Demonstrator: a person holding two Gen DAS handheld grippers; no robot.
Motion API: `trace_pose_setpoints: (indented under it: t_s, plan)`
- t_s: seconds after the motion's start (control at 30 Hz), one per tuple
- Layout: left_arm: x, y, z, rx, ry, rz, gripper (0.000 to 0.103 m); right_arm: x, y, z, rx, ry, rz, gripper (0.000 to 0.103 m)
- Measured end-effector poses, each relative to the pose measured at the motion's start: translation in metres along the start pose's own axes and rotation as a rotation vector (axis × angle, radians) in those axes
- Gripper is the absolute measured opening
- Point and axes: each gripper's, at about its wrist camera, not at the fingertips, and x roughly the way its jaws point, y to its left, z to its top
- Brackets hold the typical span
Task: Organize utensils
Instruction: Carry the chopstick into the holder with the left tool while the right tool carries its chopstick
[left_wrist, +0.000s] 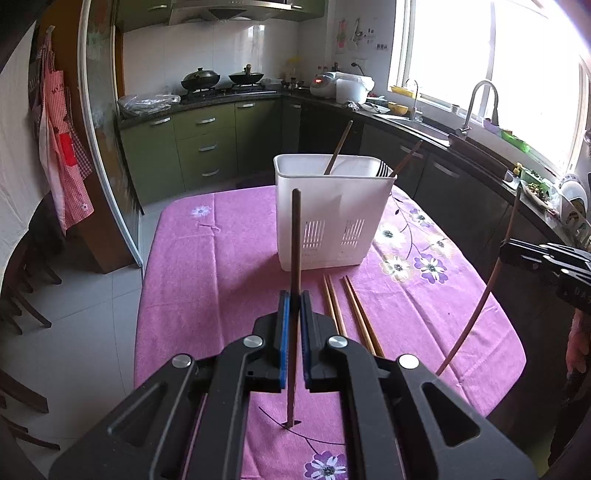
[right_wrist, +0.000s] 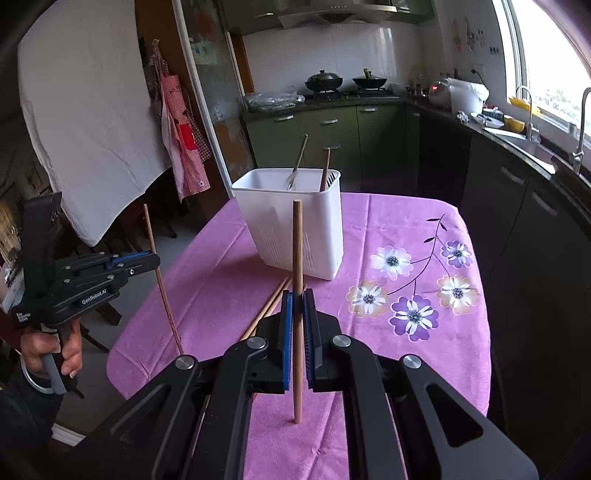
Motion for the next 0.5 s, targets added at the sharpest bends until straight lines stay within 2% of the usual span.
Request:
trace_pose_setpoints:
  t_s: [0.27, 0.5]
  plan:
    - [-0.013, -0.003, 0.006, 0.008, -0.012, -0.017, 0.006, -0.007, 0.003, -0.005, -0.002, -0.007, 0.014, 0.006]
    - [-0.024, -0.01, 0.032, 0.017, -0.013, -0.066, 0.006, -0.01, -0.001, -0.006, 0.0, -0.011, 0.026, 0.006]
